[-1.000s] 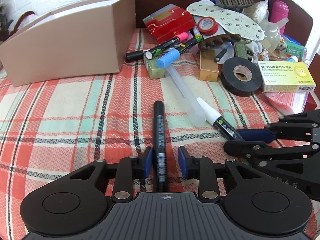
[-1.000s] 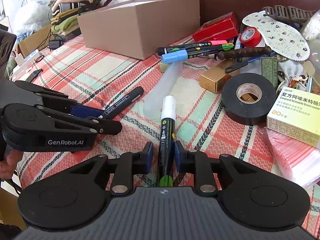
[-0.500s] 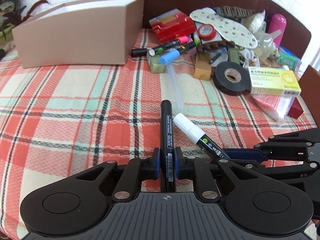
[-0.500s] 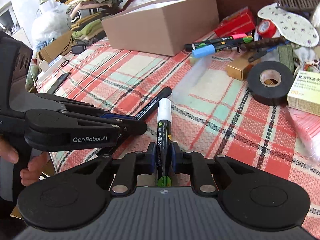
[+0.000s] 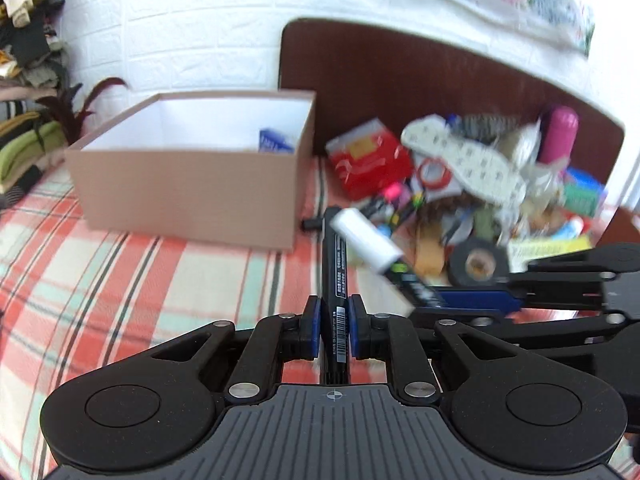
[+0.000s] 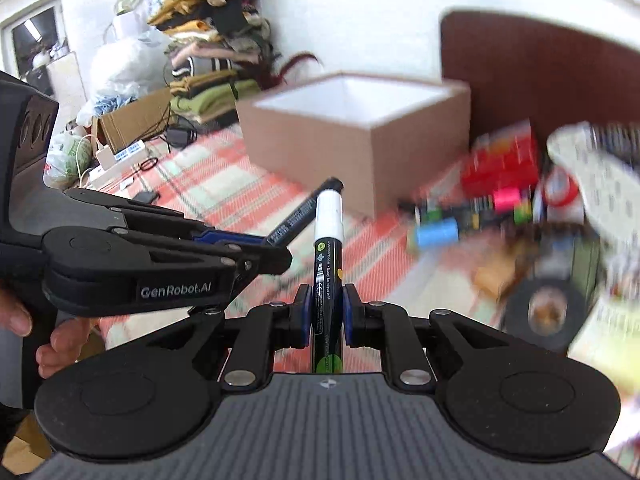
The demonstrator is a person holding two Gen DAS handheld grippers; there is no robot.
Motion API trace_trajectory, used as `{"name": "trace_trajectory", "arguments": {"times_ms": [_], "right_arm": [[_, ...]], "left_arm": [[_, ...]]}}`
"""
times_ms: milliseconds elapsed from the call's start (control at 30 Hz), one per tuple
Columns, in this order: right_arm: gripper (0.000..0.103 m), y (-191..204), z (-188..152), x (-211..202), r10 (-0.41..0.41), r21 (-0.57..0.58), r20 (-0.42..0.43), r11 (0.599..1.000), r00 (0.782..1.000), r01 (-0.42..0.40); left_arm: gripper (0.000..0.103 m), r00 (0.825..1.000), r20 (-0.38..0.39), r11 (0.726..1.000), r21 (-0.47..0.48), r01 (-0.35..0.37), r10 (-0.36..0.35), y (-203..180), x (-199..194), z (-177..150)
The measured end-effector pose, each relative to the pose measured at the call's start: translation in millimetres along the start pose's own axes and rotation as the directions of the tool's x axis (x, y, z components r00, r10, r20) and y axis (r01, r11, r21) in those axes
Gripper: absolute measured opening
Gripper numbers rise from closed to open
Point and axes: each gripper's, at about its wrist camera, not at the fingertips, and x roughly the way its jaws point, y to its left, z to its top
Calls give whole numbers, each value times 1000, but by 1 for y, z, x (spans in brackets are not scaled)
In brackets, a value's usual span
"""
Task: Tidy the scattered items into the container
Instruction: 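Carry both markers with both tools into the beige box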
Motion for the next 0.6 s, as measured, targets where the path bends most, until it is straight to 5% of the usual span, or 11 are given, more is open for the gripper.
{"name": "trace_trajectory", "arguments": {"times_ms": [600], "right_arm": [[18,-13,130,60,-78,-79,107,993,991,87]], "left_arm": [[9,983,144,993,-23,-114,116,51,31,116]]}}
